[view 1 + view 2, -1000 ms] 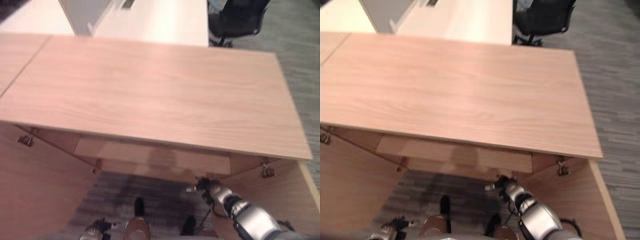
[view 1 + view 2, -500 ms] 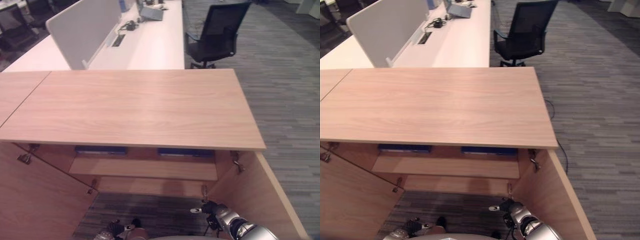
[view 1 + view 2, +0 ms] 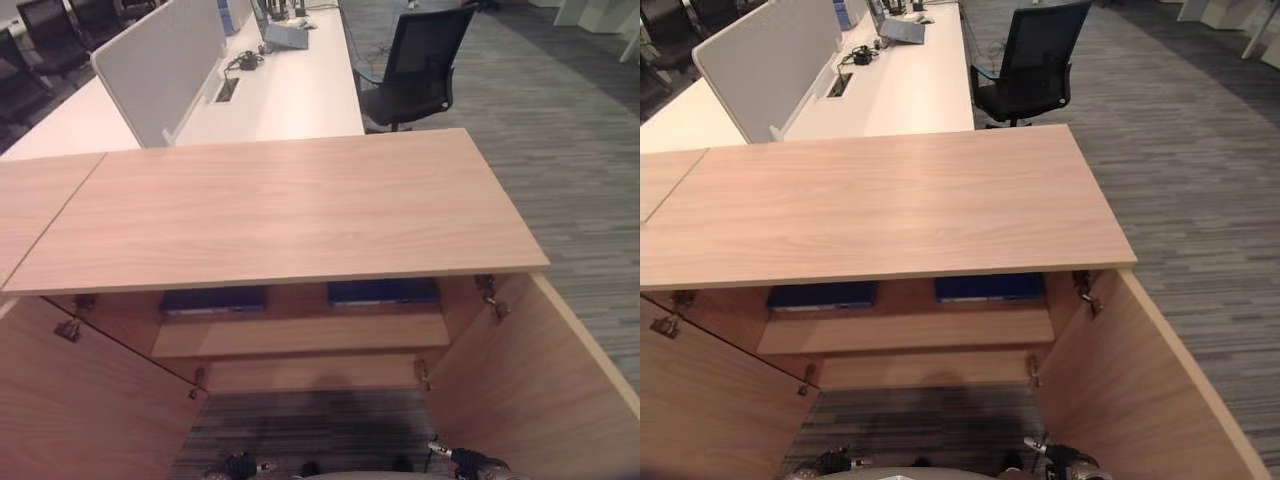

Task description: Put the empty folder in the office cabinet

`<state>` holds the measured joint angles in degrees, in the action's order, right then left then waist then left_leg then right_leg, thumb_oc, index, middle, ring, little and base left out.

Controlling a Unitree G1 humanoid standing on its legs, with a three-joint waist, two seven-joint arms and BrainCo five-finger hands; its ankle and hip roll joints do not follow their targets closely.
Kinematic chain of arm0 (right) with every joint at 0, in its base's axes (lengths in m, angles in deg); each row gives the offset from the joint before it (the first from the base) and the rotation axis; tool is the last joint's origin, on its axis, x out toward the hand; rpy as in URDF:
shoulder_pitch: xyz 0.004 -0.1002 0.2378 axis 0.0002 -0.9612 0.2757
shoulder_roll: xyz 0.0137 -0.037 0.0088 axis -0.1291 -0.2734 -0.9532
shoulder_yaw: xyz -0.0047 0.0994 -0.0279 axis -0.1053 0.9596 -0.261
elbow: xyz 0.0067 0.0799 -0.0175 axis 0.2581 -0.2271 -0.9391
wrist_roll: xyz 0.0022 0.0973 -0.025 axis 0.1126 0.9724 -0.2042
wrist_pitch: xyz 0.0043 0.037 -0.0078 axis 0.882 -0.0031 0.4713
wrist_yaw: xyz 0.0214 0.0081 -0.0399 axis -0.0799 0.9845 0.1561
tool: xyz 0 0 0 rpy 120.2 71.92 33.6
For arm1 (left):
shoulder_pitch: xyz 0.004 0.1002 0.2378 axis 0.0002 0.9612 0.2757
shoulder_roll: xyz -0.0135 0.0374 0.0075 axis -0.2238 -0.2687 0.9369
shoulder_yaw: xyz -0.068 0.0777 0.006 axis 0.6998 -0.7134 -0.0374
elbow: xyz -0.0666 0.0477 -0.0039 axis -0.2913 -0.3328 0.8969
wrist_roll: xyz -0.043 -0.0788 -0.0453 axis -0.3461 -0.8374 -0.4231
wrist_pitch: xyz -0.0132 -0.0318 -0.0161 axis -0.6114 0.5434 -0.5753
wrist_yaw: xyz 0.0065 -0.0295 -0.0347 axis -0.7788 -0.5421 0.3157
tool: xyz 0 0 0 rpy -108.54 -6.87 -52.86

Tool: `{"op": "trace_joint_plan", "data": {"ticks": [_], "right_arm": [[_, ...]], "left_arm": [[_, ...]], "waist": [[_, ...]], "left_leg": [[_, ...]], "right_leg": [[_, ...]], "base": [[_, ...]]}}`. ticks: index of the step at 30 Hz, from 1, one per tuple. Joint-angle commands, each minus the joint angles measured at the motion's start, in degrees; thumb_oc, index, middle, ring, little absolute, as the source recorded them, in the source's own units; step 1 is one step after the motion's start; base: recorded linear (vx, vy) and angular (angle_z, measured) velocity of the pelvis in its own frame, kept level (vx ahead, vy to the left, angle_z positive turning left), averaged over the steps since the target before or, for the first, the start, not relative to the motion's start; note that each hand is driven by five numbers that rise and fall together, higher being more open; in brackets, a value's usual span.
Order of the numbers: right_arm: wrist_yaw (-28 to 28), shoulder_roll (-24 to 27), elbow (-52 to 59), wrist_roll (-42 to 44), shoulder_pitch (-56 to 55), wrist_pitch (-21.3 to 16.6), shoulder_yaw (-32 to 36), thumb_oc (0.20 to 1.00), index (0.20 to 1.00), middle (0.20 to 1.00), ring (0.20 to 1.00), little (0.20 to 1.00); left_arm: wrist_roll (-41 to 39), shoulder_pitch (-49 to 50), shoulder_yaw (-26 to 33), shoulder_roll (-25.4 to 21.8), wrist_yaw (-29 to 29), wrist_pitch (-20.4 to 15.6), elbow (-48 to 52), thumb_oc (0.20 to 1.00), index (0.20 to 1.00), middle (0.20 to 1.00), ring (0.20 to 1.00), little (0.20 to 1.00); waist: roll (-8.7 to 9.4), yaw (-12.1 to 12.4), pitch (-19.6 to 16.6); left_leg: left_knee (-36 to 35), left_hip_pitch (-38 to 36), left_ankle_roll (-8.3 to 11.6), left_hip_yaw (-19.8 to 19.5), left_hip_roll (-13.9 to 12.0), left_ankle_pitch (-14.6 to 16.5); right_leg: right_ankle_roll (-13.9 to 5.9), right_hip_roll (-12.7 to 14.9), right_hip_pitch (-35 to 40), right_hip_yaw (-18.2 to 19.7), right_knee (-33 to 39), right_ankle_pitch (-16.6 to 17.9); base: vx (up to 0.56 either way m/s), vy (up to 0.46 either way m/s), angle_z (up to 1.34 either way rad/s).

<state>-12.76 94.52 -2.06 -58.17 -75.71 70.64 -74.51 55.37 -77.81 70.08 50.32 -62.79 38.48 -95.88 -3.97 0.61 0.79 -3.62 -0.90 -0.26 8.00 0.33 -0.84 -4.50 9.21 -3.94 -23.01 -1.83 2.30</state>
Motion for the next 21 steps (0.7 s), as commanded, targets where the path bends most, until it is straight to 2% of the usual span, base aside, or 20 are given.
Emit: {"op": "trace_joint_plan", "data": {"ticks": [1, 3, 7, 9, 10, 11, 13, 15, 16, 17, 18, 19, 21], "right_arm": [[0.0, -2.3, -3.2, 3.4, 4.3, -1.1, -0.1, 1.000, 1.000, 1.000, 1.000, 1.000], [-0.1, -1.7, -3.7, 4.2, 4.0, -1.0, 1.5, 1.000, 1.000, 1.000, 1.000, 1.000], [-0.2, -1.1, -3.4, 6.2, 4.3, -1.1, 3.6, 1.000, 1.000, 1.000, 1.000, 1.000], [-0.3, -0.5, -3.1, 8.1, 5.3, -1.1, 5.1, 1.000, 1.000, 1.000, 1.000, 1.000], [-0.3, -0.5, -3.1, 8.1, 5.3, -1.1, 5.1, 1.000, 1.000, 1.000, 1.000, 1.000], [-0.4, -0.3, -3.0, 8.8, 5.7, -1.1, 5.4, 1.000, 1.000, 1.000, 1.000, 1.000], [-0.9, 0.2, -3.1, 8.6, 5.5, -1.0, 5.7, 1.000, 1.000, 1.000, 1.000, 1.000], [-1.0, 0.8, -3.7, 7.6, 5.3, -0.9, 6.3, 1.000, 1.000, 1.000, 1.000, 1.000], [-1.0, 0.8, -3.7, 7.6, 5.3, -0.9, 6.3, 1.000, 1.000, 1.000, 1.000, 1.000], [-1.0, 1.3, -4.2, 5.7, 5.1, -0.8, 6.5, 1.000, 1.000, 1.000, 1.000, 1.000], [-1.2, 1.5, -4.1, 4.8, 4.8, -0.8, 6.3, 1.000, 1.000, 1.000, 1.000, 1.000], [-0.9, 1.7, -4.5, 2.9, 4.3, -0.5, 6.0, 1.000, 1.000, 1.000, 1.000, 1.000], [-0.6, 1.6, -5.0, 1.2, 4.2, -0.2, 5.5, 1.000, 1.000, 1.000, 1.000, 1.000]], "left_arm": [[1.4, -2.8, -0.2, -0.1, 0.2, -0.7, -2.1, 1.000, 1.000, 1.000, 1.000, 1.000], [1.8, -3.0, -0.1, -0.3, 0.3, -0.9, -2.3, 1.000, 1.000, 1.000, 1.000, 1.000], [2.0, -3.1, -0.1, -0.4, 0.7, -0.9, -2.3, 1.000, 1.000, 1.000, 1.000, 1.000], [2.2, -3.0, -0.2, -0.8, 0.8, -0.7, -2.2, 1.000, 1.000, 1.000, 1.000, 1.000], [2.2, -3.0, -0.2, -0.8, 0.8, -0.7, -2.2, 1.000, 1.000, 1.000, 1.000, 1.000], [2.6, -3.0, 0.3, -1.4, 0.5, -0.4, -2.7, 1.000, 1.000, 1.000, 1.000, 1.000], [2.6, -2.9, 0.9, -2.0, 0.3, -0.2, -3.3, 1.000, 1.000, 1.000, 1.000, 1.000], [2.4, -2.6, 1.5, -2.6, 0.3, -0.1, -3.7, 1.000, 1.000, 1.000, 1.000, 1.000], [2.4, -2.6, 1.5, -2.6, 0.3, -0.1, -3.7, 1.000, 1.000, 1.000, 1.000, 1.000], [2.4, -2.3, 2.0, -3.2, 0.1, 0.0, -4.1, 1.000, 1.000, 1.000, 1.000, 1.000], [2.7, -2.1, 2.2, -3.5, -0.1, 0.0, -4.4, 1.000, 1.000, 1.000, 1.000, 1.000], [2.7, -1.6, 2.7, -3.7, -0.3, 0.1, -4.9, 1.000, 1.000, 1.000, 1.000, 1.000], [2.9, -1.0, 3.7, -4.1, -0.5, 0.3, -5.6, 1.000, 1.000, 1.000, 1.000, 1.000]], "waist": [[3.57, 0.4, 0.5], [3.59, -0.3, 1.0], [3.51, -0.7, 1.8], [2.72, -1.0, 3.3], [2.73, -1.0, 3.3], [1.32, -0.6, 4.1], [0.79, -0.3, 4.0], [0.42, 0.1, 3.1], [0.49, 0.2, 3.1], [0.18, 0.8, 1.6], [0.64, 1.0, 0.6], [2.05, 1.6, -0.9], [3.48, 2.3, -2.1]], "left_leg": [[-0.4, -2.4, 0.04, -1.0, 2.4, 5.5], [-1.4, -2.8, -0.62, -1.0, 3.8, 4.9], [-1.4, -2.9, -1.25, -0.6, 4.9, 4.7], [-1.4, -3.3, -1.88, 0.1, 5.1, 4.4], [-1.4, -3.3, -1.89, 0.1, 5.1, 4.4], [-1.4, -3.8, -1.95, 0.5, 3.8, 4.8], [-1.4, -3.4, -2.23, 0.7, 3.4, 4.6], [-1.4, -2.8, -2.41, 0.8, 3.0, 4.6], [-1.4, -2.8, -2.44, 0.9, 3.1, 4.6], [-1.4, -1.6, -2.64, 1.3, 2.7, 3.3], [-1.4, -1.4, -2.46, 1.2, 2.7, 3.3], [-1.4, -1.0, -2.09, 0.9, 3.1, 3.2], [-1.4, -0.9, -1.77, 1.1, 3.1, 3.0]], "right_leg": [[-3.70, -0.5, -2.8, 0.3, 6.3, 5.5], [-4.68, 0.6, -4.0, 1.0, 6.1, 6.8], [-5.28, 1.9, -4.7, 1.2, 5.2, 7.1], [-5.53, 3.8, -6.9, 1.3, -0.7, 5.9], [-5.53, 3.9, -6.9, 1.3, -0.7, 5.9], [-5.49, 5.1, -5.8, 0.9, -5.2, 1.8], [-4.03, 7.0, -4.5, 2.2, -11.0, -1.7], [-3.51, 9.0, -2.3, 4.6, -14.4, -3.7], [-3.55, 9.1, -2.4, 4.7, -14.7, -3.8], [-3.11, 11.2, 0.0, 5.7, -14.7, -2.5], [-3.29, 11.6, 2.2, 6.5, -13.1, -2.7], [-4.49, 10.3, 5.8, 8.0, -7.1, -2.5], [-5.89, 8.4, 7.1, 8.7, -1.9, -2.5]], "base": [[-0.17, 0.177, -0.05], [-0.18, 0.173, 0.01], [-0.14, 0.130, -0.02], [-0.20, 0.149, -0.07], [-0.14, 0.072, -0.13], [-0.13, 0.048, -0.13], [-0.16, 0.030, -0.23], [-0.07, -0.014, -0.18], [-0.07, -0.056, -0.11], [-0.03, -0.101, -0.14], [0.01, -0.222, -0.03], [0.08, -0.253, 0.01], [0.03, -0.299, -0.17]]}}
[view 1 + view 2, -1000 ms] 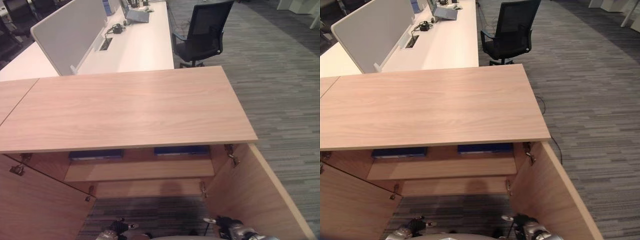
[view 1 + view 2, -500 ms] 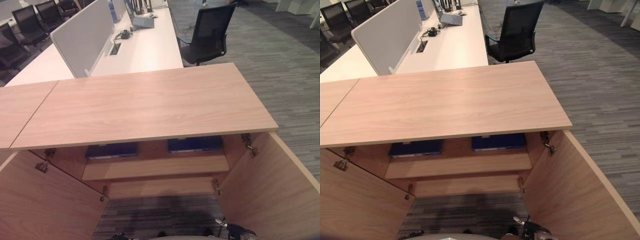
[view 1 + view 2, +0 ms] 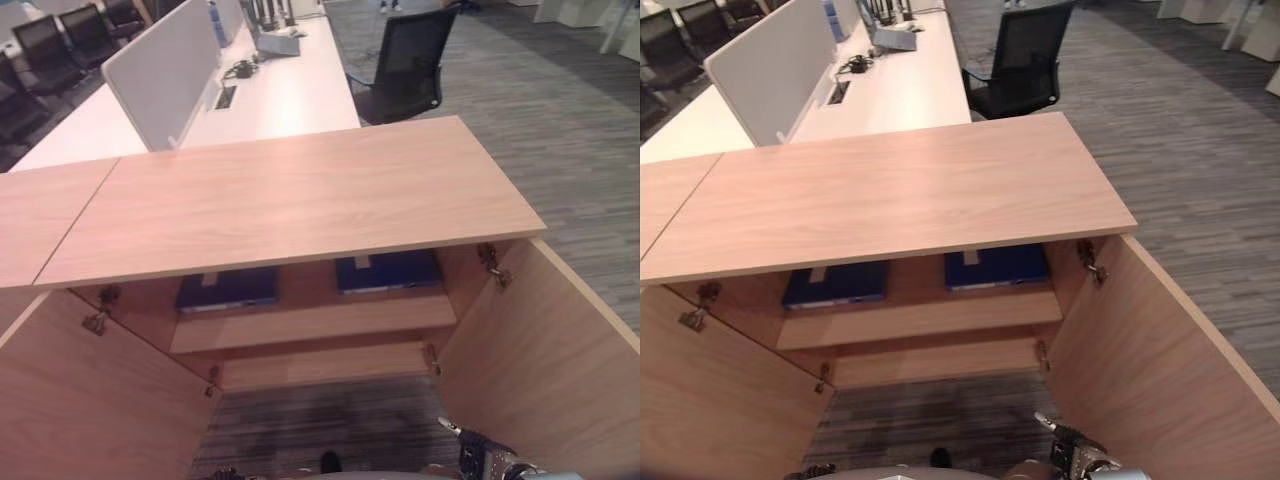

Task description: Put the empty folder in the office cabinet

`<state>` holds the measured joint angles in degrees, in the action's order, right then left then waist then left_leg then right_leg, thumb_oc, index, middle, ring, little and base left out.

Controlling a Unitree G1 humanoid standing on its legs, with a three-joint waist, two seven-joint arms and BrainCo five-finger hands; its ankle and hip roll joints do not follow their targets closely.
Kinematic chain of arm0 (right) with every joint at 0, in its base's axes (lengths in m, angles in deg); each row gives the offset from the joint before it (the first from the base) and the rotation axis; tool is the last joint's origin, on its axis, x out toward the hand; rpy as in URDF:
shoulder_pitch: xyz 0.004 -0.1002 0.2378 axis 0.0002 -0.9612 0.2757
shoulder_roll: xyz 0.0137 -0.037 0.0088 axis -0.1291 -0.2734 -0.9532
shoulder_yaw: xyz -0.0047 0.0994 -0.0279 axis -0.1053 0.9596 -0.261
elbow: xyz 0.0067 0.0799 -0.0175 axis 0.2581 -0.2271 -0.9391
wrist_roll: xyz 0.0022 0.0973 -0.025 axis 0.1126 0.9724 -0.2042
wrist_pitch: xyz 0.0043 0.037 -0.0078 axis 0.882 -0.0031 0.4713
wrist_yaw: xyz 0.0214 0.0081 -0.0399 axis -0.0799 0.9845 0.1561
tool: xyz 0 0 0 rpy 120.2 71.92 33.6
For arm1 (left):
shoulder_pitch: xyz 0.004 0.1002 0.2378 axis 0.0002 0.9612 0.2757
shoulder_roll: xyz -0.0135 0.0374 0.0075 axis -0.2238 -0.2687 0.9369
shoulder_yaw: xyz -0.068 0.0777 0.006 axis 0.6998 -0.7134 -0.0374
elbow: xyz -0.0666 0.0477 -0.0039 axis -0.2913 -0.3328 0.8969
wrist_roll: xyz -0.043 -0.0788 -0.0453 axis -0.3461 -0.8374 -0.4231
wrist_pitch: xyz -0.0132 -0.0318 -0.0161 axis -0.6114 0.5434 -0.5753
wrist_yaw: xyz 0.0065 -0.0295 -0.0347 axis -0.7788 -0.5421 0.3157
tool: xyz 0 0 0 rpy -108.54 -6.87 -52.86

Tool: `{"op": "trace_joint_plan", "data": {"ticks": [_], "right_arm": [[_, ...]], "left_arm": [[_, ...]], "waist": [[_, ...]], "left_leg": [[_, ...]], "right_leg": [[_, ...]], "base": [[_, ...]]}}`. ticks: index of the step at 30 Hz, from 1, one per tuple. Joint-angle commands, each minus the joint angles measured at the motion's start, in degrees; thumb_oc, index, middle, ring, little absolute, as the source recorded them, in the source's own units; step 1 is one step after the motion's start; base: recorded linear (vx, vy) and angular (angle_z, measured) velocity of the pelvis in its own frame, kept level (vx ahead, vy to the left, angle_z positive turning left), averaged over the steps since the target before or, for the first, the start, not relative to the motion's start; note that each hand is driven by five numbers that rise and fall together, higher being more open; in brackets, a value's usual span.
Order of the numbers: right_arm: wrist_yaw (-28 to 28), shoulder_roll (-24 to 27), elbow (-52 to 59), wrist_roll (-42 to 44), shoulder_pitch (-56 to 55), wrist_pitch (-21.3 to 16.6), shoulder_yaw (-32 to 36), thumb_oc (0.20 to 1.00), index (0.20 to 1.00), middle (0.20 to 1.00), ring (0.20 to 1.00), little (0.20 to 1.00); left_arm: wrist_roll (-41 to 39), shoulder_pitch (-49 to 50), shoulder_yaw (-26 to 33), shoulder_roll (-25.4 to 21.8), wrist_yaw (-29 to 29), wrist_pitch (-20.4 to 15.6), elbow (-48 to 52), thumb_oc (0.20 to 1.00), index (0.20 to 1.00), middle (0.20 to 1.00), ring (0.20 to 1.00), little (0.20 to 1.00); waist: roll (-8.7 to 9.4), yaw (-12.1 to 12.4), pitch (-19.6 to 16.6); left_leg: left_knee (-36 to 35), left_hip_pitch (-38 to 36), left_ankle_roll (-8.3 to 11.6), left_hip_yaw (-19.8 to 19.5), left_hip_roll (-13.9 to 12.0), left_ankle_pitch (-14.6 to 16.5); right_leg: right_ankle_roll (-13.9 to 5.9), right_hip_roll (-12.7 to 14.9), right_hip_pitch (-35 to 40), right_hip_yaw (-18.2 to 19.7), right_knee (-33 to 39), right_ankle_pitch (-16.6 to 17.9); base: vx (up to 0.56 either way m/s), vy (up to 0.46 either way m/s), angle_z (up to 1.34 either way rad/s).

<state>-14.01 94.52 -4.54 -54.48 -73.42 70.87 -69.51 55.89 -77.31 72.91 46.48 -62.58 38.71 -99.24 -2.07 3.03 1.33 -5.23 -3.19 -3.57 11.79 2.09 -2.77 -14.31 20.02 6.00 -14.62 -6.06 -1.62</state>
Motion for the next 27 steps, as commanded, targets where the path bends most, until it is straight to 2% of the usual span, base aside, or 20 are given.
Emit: {"op": "trace_joint_plan", "data": {"ticks": [1, 7, 13, 16, 20, 21, 23, 24, 27], "right_arm": [[0.2, 1.5, -2.5, -3.3, 2.1, -0.1, -0.4, 1.000, 1.000, 1.000, 1.000, 1.000], [0.5, 1.6, -2.2, -3.3, 1.3, -0.4, -1.5, 1.000, 1.000, 1.000, 1.000, 1.000], [1.5, 2.5, -2.6, -2.4, 1.1, -0.9, -1.4, 1.000, 1.000, 1.000, 1.000, 1.000], [1.6, 2.7, -2.6, -2.1, 1.1, -1.1, -1.3, 1.000, 1.000, 1.000, 1.000, 1.000], [2.0, 3.2, -2.3, -1.0, 1.0, -1.8, -1.4, 1.000, 1.000, 1.000, 1.000, 1.000], [2.0, 3.4, -2.4, -1.2, 1.0, -1.9, -1.7, 1.000, 1.000, 1.000, 1.000, 1.000], [1.9, 3.5, -2.5, -1.4, 0.9, -1.9, -1.9, 1.000, 1.000, 1.000, 1.000, 1.000], [1.9, 3.7, -2.4, -2.3, 0.4, -1.9, -2.5, 1.000, 1.000, 1.000, 1.000, 1.000], [2.0, 4.0, -2.4, -3.2, -0.1, -1.8, -2.8, 1.000, 1.000, 1.000, 1.000, 1.000]], "left_arm": [[1.9, -1.3, 1.3, -0.3, -0.8, 0.0, -2.4, 1.000, 1.000, 1.000, 1.000, 1.000], [0.1, -1.8, 1.2, -0.2, -0.4, -0.5, -1.4, 1.000, 1.000, 1.000, 1.000, 1.000], [-1.6, -3.1, 0.1, 0.6, -0.3, -0.9, -0.1, 1.000, 1.000, 1.000, 1.000, 1.000], [-1.6, -3.2, 0.0, 0.6, -0.3, -0.8, -0.1, 1.000, 1.000, 1.000, 1.000, 1.000], [-1.8, -2.8, 0.9, 0.3, -0.5, -0.8, -1.0, 1.000, 1.000, 1.000, 1.000, 1.000], [-2.0, -2.5, 1.5, 0.3, -0.4, -0.7, -1.2, 1.000, 1.000, 1.000, 1.000, 1.000], [-2.1, -2.4, 1.6, 0.3, -0.4, -0.6, -1.3, 1.000, 1.000, 1.000, 1.000, 1.000], [-2.3, -2.0, 1.9, 0.3, -0.1, -0.5, -1.5, 1.000, 1.000, 1.000, 1.000, 1.000], [-2.3, -1.6, 2.0, 0.3, 0.1, -0.4, -1.5, 1.000, 1.000, 1.000, 1.000, 1.000]], "waist": [[1.99, 0.1, -3.2], [2.70, -0.9, -2.7], [2.44, -2.0, -2.3], [2.31, -2.2, -2.2], [1.88, -2.6, -1.7], [1.96, -2.7, -1.4], [2.05, -2.6, -1.2], [2.18, -2.6, -0.9], [2.19, -2.7, -0.5]], "left_leg": [[0.2, 1.8, 2.10, -2.3, 0.4, 4.4], [0.2, 2.8, 4.28, -2.2, -3.1, 2.6], [0.2, 3.6, 6.39, -2.5, -6.4, 0.5], [0.2, 3.6, 6.75, -2.3, -7.1, 0.2], [0.4, 3.1, 8.01, -0.9, -10.1, -0.9], [1.5, 3.3, 8.36, -0.2, -11.4, -1.1], [2.6, 3.6, 8.57, 0.1, -12.1, -1.0], [4.3, 3.9, 8.94, 0.4, -13.5, -0.9], [5.6, 4.2, 9.23, 0.6, -14.5, -0.9]], "right_leg": [[3.53, -4.4, -2.7, 0.8, 5.5, 2.1], [5.18, -8.7, -2.4, 1.8, 9.0, 1.6], [6.96, -12.5, -2.1, 1.8, 11.1, 0.5], [7.23, -13.0, -2.2, 1.9, 11.1, 0.1], [8.33, -15.7, -2.7, 3.5, 11.1, -0.9], [8.78, -16.7, -2.5, 4.2, 11.1, -1.2], [9.05, -17.2, -2.4, 4.4, 11.1, -1.3], [9.61, -18.2, -2.1, 4.8, 11.1, -1.7], [10.13, -19.0, -1.8, 5.1, 11.1, -2.0]], "base": [[-0.01, -0.308, -0.42], [-0.04, -0.234, -0.18], [-0.05, -0.181, 0.00], [-0.03, -0.111, -0.04], [-0.06, -0.182, -0.12], [-0.05, -0.172, -0.34], [-0.05, -0.171, -0.33], [-0.07, -0.222, -0.26], [-0.04, -0.117, -0.22]]}}
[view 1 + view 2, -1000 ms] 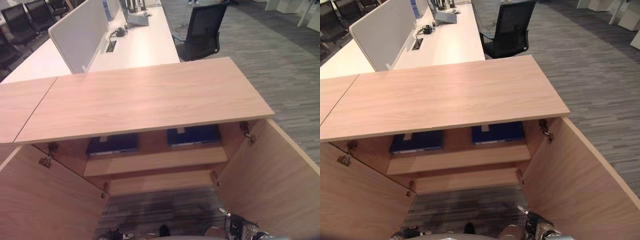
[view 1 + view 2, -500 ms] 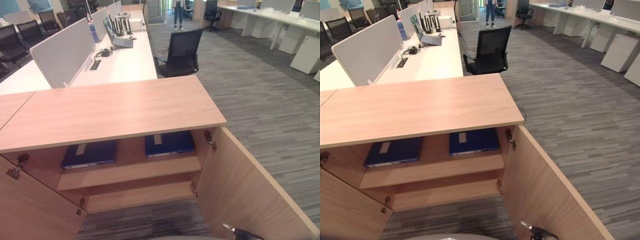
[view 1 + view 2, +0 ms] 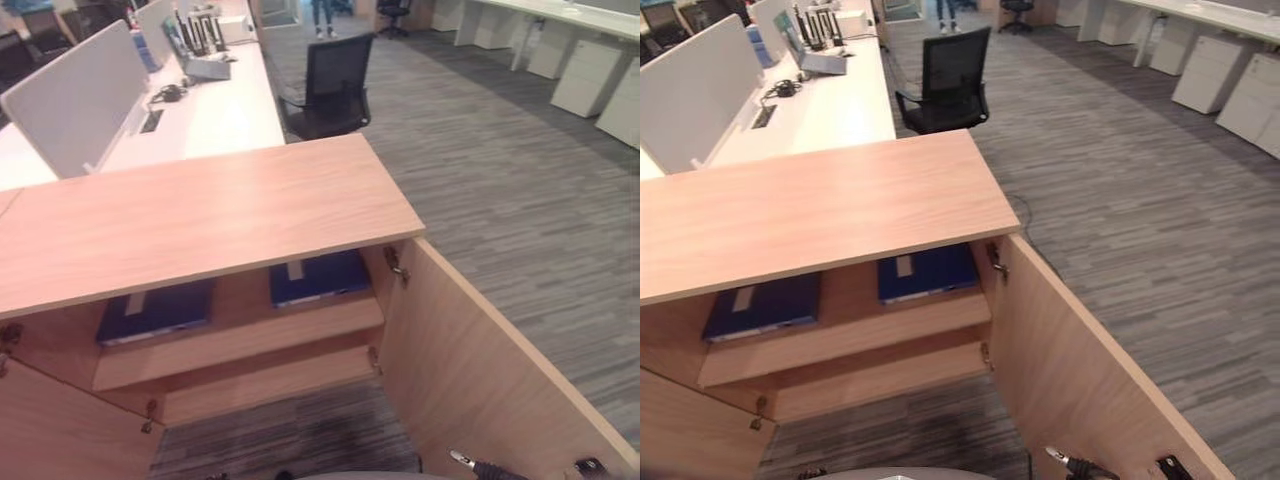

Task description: Put the empty folder in the office cabinet

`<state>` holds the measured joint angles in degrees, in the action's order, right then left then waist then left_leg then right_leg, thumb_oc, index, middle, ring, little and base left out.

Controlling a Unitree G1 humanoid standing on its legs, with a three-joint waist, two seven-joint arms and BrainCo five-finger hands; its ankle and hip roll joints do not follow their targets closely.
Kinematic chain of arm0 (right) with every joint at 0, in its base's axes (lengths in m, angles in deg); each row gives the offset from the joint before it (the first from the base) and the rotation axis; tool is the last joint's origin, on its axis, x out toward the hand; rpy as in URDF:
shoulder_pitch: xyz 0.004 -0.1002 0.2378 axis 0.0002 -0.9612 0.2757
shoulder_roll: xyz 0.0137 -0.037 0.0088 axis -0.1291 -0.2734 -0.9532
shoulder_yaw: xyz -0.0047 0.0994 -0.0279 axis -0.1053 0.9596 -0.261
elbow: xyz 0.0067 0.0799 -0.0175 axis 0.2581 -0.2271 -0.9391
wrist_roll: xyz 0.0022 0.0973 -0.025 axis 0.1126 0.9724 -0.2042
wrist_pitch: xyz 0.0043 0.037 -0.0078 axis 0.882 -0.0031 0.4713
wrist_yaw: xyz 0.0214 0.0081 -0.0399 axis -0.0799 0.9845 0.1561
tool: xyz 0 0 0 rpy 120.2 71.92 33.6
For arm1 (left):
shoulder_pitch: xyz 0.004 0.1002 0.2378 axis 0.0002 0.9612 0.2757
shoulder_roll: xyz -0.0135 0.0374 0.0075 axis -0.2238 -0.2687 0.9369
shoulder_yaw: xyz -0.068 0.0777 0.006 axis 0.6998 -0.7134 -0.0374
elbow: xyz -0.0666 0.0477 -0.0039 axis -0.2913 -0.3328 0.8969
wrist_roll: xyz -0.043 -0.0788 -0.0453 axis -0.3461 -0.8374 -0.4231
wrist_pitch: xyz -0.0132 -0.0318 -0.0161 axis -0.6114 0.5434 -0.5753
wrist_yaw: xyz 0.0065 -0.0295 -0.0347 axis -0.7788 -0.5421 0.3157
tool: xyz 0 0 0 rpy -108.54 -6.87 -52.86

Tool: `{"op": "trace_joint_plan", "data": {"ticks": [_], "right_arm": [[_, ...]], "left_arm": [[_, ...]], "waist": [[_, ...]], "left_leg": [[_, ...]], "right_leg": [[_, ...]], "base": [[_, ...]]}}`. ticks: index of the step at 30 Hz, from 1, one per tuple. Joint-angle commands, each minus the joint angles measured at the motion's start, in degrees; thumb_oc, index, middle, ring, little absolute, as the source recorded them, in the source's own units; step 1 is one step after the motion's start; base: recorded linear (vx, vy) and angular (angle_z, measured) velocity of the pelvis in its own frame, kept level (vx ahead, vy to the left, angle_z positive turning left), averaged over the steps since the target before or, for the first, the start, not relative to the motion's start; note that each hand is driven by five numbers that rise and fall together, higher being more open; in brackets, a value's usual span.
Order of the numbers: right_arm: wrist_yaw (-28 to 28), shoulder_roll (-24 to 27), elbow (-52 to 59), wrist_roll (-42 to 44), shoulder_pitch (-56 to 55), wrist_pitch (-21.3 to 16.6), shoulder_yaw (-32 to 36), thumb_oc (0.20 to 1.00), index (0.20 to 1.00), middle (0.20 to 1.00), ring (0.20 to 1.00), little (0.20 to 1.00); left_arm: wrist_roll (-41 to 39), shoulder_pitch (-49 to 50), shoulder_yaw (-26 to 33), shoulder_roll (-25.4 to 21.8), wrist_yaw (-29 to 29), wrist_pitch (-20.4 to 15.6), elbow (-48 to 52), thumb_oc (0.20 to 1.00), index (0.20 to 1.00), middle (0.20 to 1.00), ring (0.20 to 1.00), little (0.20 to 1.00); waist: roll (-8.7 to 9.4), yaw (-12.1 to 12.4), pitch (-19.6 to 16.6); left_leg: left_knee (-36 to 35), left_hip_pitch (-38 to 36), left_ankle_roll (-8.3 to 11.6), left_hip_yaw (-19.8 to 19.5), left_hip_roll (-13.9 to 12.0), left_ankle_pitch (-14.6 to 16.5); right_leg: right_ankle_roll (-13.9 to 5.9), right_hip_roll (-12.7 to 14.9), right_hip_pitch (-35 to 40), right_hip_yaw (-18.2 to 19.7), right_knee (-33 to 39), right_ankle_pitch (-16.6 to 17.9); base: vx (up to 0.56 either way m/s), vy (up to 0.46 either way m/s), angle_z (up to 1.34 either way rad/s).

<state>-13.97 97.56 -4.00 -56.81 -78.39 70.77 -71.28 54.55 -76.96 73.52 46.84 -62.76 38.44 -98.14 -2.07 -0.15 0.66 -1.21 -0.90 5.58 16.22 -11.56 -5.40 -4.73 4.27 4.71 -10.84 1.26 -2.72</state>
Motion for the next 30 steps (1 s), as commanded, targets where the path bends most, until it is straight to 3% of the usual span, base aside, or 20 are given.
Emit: {"op": "trace_joint_plan", "data": {"ticks": [1, 6, 9, 12, 16, 17, 20, 23, 28, 30], "right_arm": [[2.1, 1.2, -2.8, -1.1, 4.5, -1.7, -1.0, 1.000, 1.000, 1.000, 1.000, 1.000], [2.3, 2.8, -4.0, -1.6, 2.9, -1.4, 0.5, 1.000, 1.000, 1.000, 1.000, 1.000], [2.3, 3.6, -4.6, -1.2, 2.2, -1.4, 1.4, 1.000, 1.000, 1.000, 1.000, 1.000], [2.2, 5.2, -5.3, -1.0, 1.6, -1.2, 2.8, 1.000, 1.000, 1.000, 1.000, 1.000], [2.2, 5.8, -5.9, -1.0, 0.9, -0.9, 4.0, 1.000, 1.000, 1.000, 1.000, 1.000], [2.2, 5.8, -5.9, -1.1, 0.4, -0.8, 4.5, 1.000, 1.000, 1.000, 1.000, 1.000], [2.3, 5.8, -5.9, -0.9, 0.5, -0.8, 4.7, 1.000, 1.000, 1.000, 1.000, 1.000], [2.3, 5.6, -6.1, -0.8, 0.3, -0.9, 4.9, 1.000, 1.000, 1.000, 1.000, 1.000], [2.6, 6.1, -5.4, -1.6, 1.1, -1.0, 4.5, 1.000, 1.000, 1.000, 1.000, 1.000], [3.4, 6.6, -4.8, -1.4, 2.6, -1.1, 4.7, 1.000, 1.000, 1.000, 1.000, 1.000]], "left_arm": [[-1.0, -1.8, 1.5, 0.0, 0.3, -0.1, -2.6, 1.000, 1.000, 1.000, 1.000, 1.000], [-0.7, -1.3, 1.9, -0.4, 0.3, 0.2, -2.7, 1.000, 1.000, 1.000, 1.000, 1.000], [-0.6, -1.2, 1.9, -0.4, 0.4, 0.2, -2.5, 1.000, 1.000, 1.000, 1.000, 1.000], [-0.8, -2.0, 2.0, -0.6, 0.5, 0.1, -2.8, 1.000, 1.000, 1.000, 1.000, 1.000], [-0.9, -2.5, 2.6, -1.1, 0.4, 0.0, -3.0, 1.000, 1.000, 1.000, 1.000, 1.000], [-0.8, -2.8, 2.8, -1.3, 0.1, -0.2, -2.7, 1.000, 1.000, 1.000, 1.000, 1.000], [-0.9, -2.9, 2.8, -1.3, 0.0, -0.3, -2.6, 1.000, 1.000, 1.000, 1.000, 1.000], [-0.5, -3.2, 1.8, -0.7, 0.1, -0.8, -1.5, 1.000, 1.000, 1.000, 1.000, 1.000], [0.1, -4.6, 0.0, -0.5, -0.2, -1.4, 0.0, 1.000, 1.000, 1.000, 1.000, 1.000], [0.2, -4.9, -0.3, -0.7, -0.8, -1.6, 0.0, 1.000, 1.000, 1.000, 1.000, 1.000]], "waist": [[2.15, 0.5, 0.4], [2.18, 0.1, 0.9], [2.58, -0.3, 2.0], [3.82, -0.9, 3.2], [4.20, -2.1, 2.9], [4.08, -2.5, 2.8], [4.14, -2.9, 2.6], [2.82, -3.6, 1.5], [1.63, -4.0, 0.9], [1.12, -3.5, 1.5]], "left_leg": [[2.0, 2.0, 0.19, -3.9, -1.2, 1.6], [4.7, 3.4, 0.60, -4.5, -2.5, 1.3], [10.2, 4.9, 0.36, -5.1, -2.7, 3.6], [20.4, 6.8, -1.89, -6.7, 0.2, 10.2], [26.6, 6.6, -3.08, -7.7, 2.2, 13.0], [29.9, 6.3, -3.33, -10.0, 4.0, 13.8], [29.3, 6.3, -3.34, -10.7, 4.8, 13.6], [14.6, -0.7, -2.93, -10.8, 6.4, 16.8], [5.0, -2.8, -3.19, -12.1, 8.8, 14.9], [0.6, -3.3, -4.09, -13.2, 10.9, 13.4]], "right_leg": [[0.74, -3.6, -0.3, 1.5, 3.7, -1.0], [1.60, -4.6, -0.1, 1.7, 3.7, -1.2], [2.11, -4.5, 0.3, 1.9, 3.7, -1.0], [2.32, -3.1, -0.5, 1.5, 3.7, -0.1], [2.08, -2.8, -2.2, 1.2, 3.7, 0.9], [1.94, -2.8, -3.0, 1.0, 3.7, 1.5], [1.72, -2.6, -3.5, 0.8, 3.7, 1.8], [0.51, -2.1, -5.3, 0.1, 3.7, 3.2], [-0.92, 0.3, -9.9, -1.9, 3.7, 7.0], [-1.95, 1.6, -12.1, -2.5, 3.7, 8.8]], "base": [[-0.08, -0.169, -0.34], [-0.05, -0.108, -0.16], [-0.07, -0.069, -0.07], [-0.12, -0.026, -0.12], [-0.07, 0.025, -0.11], [-0.08, 0.095, 0.19], [-0.03, 0.055, 0.24], [-0.03, 0.160, 0.12], [-0.12, 0.154, 0.47], [-0.18, 0.193, 0.12]]}}
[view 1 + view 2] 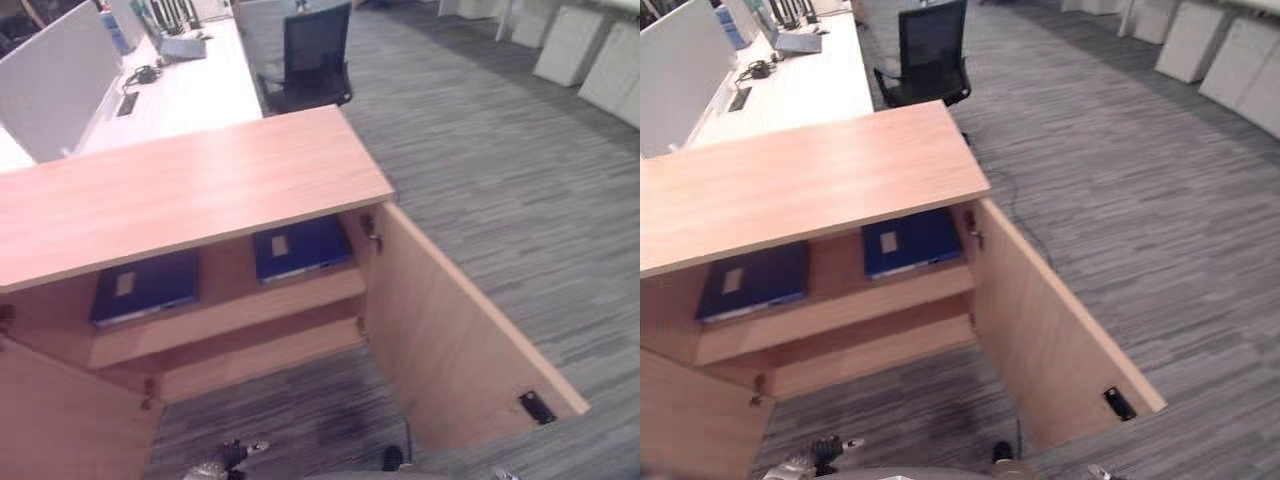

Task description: Put the empty folder in the office cabinet

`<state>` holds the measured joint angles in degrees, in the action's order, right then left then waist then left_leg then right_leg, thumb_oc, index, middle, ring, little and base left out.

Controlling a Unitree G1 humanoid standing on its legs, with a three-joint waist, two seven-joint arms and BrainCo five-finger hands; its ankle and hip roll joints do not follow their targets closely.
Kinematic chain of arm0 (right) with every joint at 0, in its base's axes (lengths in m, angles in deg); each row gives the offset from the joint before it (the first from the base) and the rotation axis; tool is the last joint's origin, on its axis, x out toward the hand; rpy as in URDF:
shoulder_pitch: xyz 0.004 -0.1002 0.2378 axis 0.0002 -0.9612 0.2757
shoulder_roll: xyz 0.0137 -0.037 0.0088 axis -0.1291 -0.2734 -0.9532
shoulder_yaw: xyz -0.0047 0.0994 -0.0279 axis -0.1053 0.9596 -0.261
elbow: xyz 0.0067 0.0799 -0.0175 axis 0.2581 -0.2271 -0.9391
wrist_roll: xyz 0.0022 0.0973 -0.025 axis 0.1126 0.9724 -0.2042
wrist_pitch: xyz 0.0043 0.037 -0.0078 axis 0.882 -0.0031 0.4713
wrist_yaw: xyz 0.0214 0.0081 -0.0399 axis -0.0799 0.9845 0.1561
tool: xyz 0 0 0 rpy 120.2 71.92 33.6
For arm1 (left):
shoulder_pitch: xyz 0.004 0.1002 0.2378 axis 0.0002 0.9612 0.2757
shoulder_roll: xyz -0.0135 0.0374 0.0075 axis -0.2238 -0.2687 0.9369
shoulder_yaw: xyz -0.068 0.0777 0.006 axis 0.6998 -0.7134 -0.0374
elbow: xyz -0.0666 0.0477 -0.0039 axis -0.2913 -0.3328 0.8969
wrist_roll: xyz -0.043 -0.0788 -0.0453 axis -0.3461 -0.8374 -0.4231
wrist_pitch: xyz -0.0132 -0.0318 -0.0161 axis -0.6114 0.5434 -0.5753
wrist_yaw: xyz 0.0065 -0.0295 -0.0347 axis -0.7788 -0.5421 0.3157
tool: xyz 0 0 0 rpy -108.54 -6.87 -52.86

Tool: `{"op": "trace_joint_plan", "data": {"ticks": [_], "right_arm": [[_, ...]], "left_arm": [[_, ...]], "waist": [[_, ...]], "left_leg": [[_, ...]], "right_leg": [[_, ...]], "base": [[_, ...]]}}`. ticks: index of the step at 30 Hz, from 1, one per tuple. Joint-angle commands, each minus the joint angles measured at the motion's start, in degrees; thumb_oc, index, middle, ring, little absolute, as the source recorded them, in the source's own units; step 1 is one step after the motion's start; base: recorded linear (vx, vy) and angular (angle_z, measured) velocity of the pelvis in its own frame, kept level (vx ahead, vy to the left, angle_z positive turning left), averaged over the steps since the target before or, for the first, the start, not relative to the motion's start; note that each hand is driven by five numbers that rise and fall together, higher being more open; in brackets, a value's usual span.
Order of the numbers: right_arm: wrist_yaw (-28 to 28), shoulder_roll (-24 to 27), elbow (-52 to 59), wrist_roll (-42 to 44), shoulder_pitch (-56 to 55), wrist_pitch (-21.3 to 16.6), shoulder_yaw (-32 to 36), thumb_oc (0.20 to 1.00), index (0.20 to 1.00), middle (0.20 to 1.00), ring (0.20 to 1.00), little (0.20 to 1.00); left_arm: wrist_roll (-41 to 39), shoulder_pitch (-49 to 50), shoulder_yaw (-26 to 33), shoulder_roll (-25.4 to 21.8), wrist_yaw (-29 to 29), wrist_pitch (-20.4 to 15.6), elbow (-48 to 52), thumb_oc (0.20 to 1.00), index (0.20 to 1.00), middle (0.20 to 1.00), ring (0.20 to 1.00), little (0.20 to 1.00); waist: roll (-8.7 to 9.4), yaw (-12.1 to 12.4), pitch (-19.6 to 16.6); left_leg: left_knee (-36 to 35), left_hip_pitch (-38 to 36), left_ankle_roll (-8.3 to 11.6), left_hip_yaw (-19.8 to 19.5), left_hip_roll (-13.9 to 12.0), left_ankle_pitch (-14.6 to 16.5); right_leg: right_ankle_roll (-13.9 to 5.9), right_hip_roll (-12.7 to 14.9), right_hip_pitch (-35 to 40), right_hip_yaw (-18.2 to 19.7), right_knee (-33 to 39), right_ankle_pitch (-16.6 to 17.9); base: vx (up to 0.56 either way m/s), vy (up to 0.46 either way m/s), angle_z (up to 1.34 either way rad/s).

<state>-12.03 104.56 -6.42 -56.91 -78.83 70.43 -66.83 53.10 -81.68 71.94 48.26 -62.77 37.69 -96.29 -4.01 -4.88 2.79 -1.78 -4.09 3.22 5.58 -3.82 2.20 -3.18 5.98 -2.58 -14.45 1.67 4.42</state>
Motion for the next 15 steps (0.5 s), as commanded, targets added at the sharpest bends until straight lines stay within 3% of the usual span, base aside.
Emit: {"op": "trace_joint_plan", "data": {"ticks": [1, 3, 12, 15], "right_arm": [[1.9, -0.4, -1.9, -0.8, 3.7, -0.9, 0.5, 1.000, 1.000, 1.000, 1.000, 1.000], [2.3, -0.3, -1.4, -0.2, 4.8, -1.1, 0.6, 1.000, 1.000, 1.000, 1.000, 1.000], [2.8, -0.4, -0.8, 0.0, 8.1, -0.9, 0.9, 1.000, 1.000, 1.000, 1.000, 1.000], [3.3, 0.3, -0.6, -0.6, 8.8, -0.6, 1.8, 1.000, 1.000, 1.000, 1.000, 1.000]], "left_arm": [[1.5, -0.2, 1.4, -2.2, -1.1, -1.0, -2.0, 1.000, 1.000, 1.000, 1.000, 1.000], [1.5, -0.1, 1.6, -2.4, -1.6, -1.2, -2.4, 1.000, 1.000, 1.000, 1.000, 1.000], [1.9, 2.6, 3.3, -3.0, -1.7, -1.2, -4.2, 1.000, 1.000, 1.000, 1.000, 1.000], [1.2, 3.4, 4.3, -3.5, -1.8, -1.3, -4.5, 1.000, 1.000, 1.000, 1.000, 1.000]], "waist": [[2.87, 1.5, -0.5], [2.57, 1.9, -0.2], [2.19, 4.7, 0.7], [2.23, 5.8, 0.7]], "left_leg": [[-0.5, -0.4, -1.97, -2.9, 4.0, 5.0], [-3.2, -0.9, -2.43, -3.6, 5.4, 3.7], [-3.2, 0.0, -4.21, -3.7, 9.1, 3.0], [-3.2, 0.8, -4.67, -3.7, 10.8, 2.5]], "right_leg": [[-3.92, 0.5, -5.5, 1.0, 3.3, 2.2], [-4.65, 1.5, -6.6, 0.8, 3.3, 2.9], [-6.47, 5.6, -7.8, -0.7, 3.3, 4.9], [-7.49, 8.8, -8.0, -2.9, 3.3, 5.9]], "base": [[-0.19, 0.222, 0.12], [-0.14, 0.160, 0.22], [-0.10, 0.113, 0.12], [-0.14, 0.167, 0.20]]}}
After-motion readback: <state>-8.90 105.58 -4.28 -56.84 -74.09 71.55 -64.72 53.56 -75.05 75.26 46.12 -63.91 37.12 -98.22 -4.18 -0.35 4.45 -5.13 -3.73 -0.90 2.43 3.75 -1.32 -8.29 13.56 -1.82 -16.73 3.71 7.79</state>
